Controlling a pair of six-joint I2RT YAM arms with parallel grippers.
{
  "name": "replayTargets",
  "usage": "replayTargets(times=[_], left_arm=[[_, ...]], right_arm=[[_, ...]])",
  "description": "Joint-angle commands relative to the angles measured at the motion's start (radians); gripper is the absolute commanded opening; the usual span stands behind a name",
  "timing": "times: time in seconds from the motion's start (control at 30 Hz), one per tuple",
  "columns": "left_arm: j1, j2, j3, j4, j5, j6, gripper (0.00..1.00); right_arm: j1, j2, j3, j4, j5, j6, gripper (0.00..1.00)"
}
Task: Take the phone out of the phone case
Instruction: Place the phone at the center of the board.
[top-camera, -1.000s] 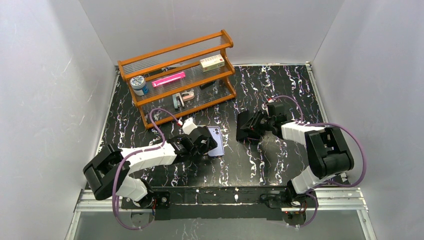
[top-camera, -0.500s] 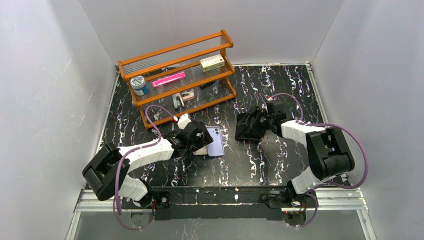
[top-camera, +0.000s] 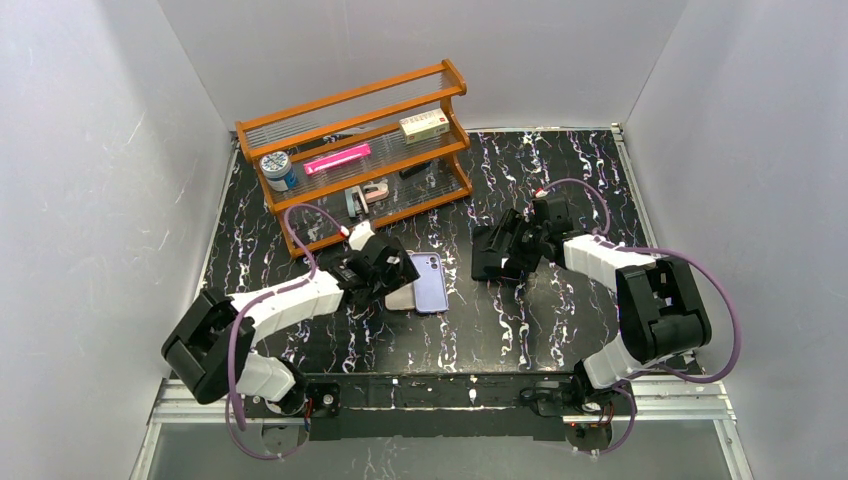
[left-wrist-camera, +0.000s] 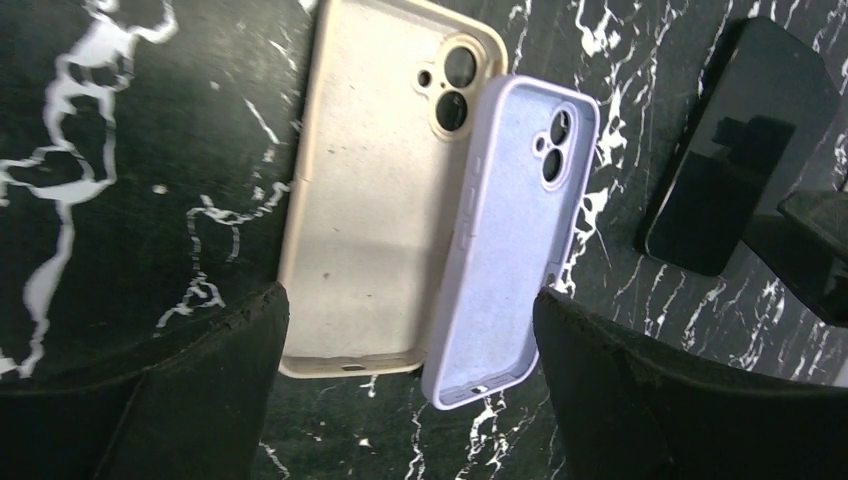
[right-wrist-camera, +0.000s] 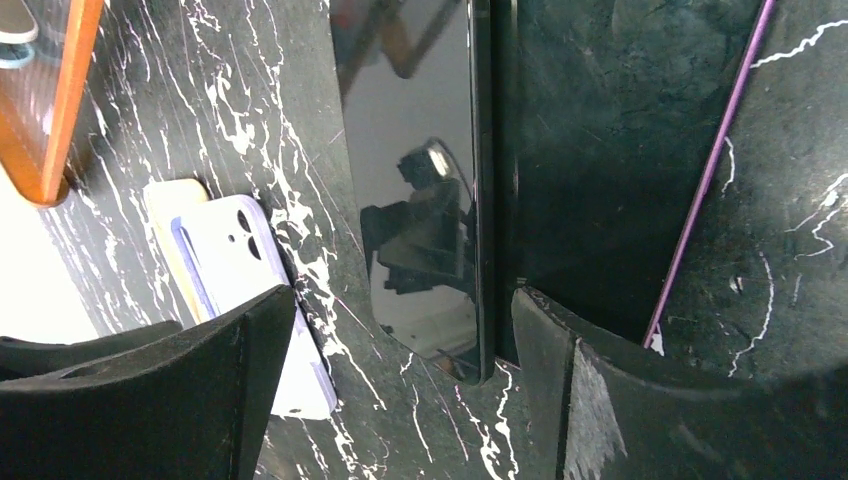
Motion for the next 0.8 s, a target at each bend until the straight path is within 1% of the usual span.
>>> replayTargets(times=[0.0, 0.07, 0.23, 0.37, 0.77], left_arm=[[0.023, -0.062, 0.063, -0.154, -0.102, 0.093, 0.88], [0.024, -0.053, 0.089, -0.226, -0.138, 0.134, 0.87], [0.025, -0.001, 0.135, -0.291, -0.179, 0.215, 0.87], [0.027, 0.046, 0.152, -0.301, -0.205, 0.246, 0.87], [0.047, 0.147, 0.132, -0.3, -0.229, 0.304, 0.83]], right_arm=[[0.016, -0.012, 0.049, -0.109, 0.038, -0.085, 0.88], [0.031, -0.006, 0.084, -0.139, 0.066, -0.111, 0.89], [0.055, 0.013, 0.143, -0.194, 0.122, -0.141, 0.93], [0.065, 0.013, 0.161, -0.211, 0.152, -0.156, 0.99], [0.098, 0.053, 0.214, -0.217, 0.176, -0.176, 0.99]])
